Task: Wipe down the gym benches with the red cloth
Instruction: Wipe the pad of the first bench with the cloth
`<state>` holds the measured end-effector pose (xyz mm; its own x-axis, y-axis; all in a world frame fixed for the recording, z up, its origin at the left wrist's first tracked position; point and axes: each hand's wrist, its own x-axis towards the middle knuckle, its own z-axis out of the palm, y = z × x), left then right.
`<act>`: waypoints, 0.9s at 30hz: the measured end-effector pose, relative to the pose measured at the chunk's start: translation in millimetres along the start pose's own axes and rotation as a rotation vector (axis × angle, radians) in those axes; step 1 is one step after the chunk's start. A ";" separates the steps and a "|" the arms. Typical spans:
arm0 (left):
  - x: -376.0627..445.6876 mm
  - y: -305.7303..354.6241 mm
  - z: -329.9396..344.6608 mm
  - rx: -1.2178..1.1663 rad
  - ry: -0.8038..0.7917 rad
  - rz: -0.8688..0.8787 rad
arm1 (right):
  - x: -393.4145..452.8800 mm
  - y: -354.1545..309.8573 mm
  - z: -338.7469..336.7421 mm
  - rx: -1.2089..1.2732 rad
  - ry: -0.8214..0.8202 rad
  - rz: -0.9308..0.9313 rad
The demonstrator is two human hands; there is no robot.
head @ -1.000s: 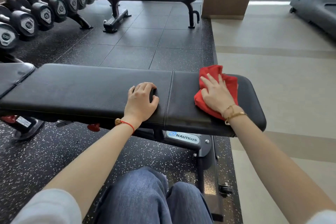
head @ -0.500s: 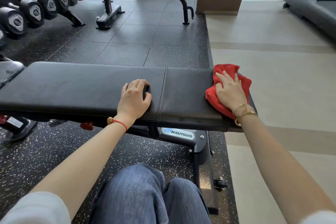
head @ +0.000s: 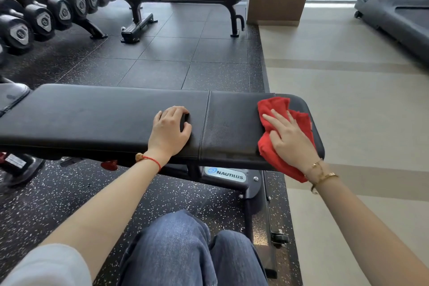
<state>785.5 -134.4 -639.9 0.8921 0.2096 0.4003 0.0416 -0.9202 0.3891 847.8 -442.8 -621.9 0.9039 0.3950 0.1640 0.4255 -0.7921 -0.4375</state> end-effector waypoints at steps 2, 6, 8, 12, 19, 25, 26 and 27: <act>-0.3 0.2 0.4 -0.002 -0.005 -0.002 | 7.9 8.9 -4.3 0.016 0.007 0.048; -0.3 1.5 0.1 -0.001 -0.003 -0.006 | 53.9 19.0 -10.0 -0.038 0.029 0.227; 0.6 2.3 -0.2 0.011 0.003 -0.003 | 76.2 14.8 -9.2 -0.050 0.009 0.288; 1.3 2.3 -0.3 0.027 0.007 -0.002 | 90.0 -13.6 6.2 -0.108 -0.030 0.182; 0.9 1.9 -1.2 0.025 0.008 -0.006 | 24.5 -62.3 28.2 0.013 -0.086 -0.152; 0.9 1.6 -1.1 0.019 -0.001 -0.009 | -19.6 -12.8 -1.5 0.071 0.039 -0.061; 1.1 2.3 -1.1 0.020 -0.001 -0.011 | -18.4 -4.7 -5.3 0.078 0.051 -0.024; 1.3 3.0 -1.1 0.021 0.005 -0.012 | -14.4 2.5 -8.4 0.083 0.058 0.012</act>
<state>786.3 -136.6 -637.3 0.8894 0.2223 0.3994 0.0618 -0.9242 0.3769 836.3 -454.3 -618.0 0.9108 0.3566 0.2082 0.4122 -0.7542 -0.5111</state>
